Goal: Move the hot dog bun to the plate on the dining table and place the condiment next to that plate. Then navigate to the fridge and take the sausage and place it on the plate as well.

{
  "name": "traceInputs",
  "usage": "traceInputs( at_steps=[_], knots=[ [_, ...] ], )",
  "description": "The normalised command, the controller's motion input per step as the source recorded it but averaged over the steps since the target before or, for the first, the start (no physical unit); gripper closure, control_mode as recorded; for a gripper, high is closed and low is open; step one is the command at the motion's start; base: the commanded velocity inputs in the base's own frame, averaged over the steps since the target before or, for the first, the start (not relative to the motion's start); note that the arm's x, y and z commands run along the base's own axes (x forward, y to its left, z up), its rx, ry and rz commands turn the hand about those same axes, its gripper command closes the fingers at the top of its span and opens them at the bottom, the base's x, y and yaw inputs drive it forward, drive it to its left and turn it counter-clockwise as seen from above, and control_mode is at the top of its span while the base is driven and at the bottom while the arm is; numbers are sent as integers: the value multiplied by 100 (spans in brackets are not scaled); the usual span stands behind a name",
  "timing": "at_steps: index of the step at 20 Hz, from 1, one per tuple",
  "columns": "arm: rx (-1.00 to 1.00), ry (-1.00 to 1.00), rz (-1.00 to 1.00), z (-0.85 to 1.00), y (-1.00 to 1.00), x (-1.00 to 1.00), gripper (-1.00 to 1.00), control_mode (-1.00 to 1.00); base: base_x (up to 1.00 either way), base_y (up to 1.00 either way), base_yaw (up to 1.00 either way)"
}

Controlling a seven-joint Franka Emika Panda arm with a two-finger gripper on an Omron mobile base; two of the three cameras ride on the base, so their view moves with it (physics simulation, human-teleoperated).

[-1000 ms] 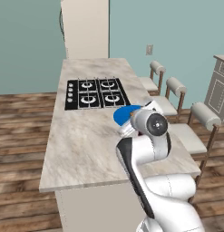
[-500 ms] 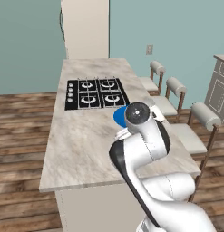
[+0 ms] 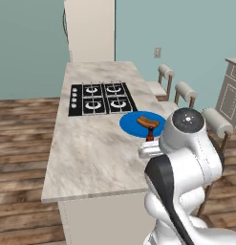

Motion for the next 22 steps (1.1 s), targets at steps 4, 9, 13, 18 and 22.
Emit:
traceInputs(
  at_steps=[4,9,13,18,22],
  knots=[
    [33,0,-1,9,-30,-39,-100,-100,0,0,0],
    [11,-11,-1,-4,-16,-58,-100,-100,0,0,0],
    [0,-5,0,-4,0,-29,-100,-100,0,0,0],
    [0,0,0,0,0,-7,-100,-100,0,0,0],
    [0,0,0,0,0,-4,-100,-100,0,0,0]
  ],
)
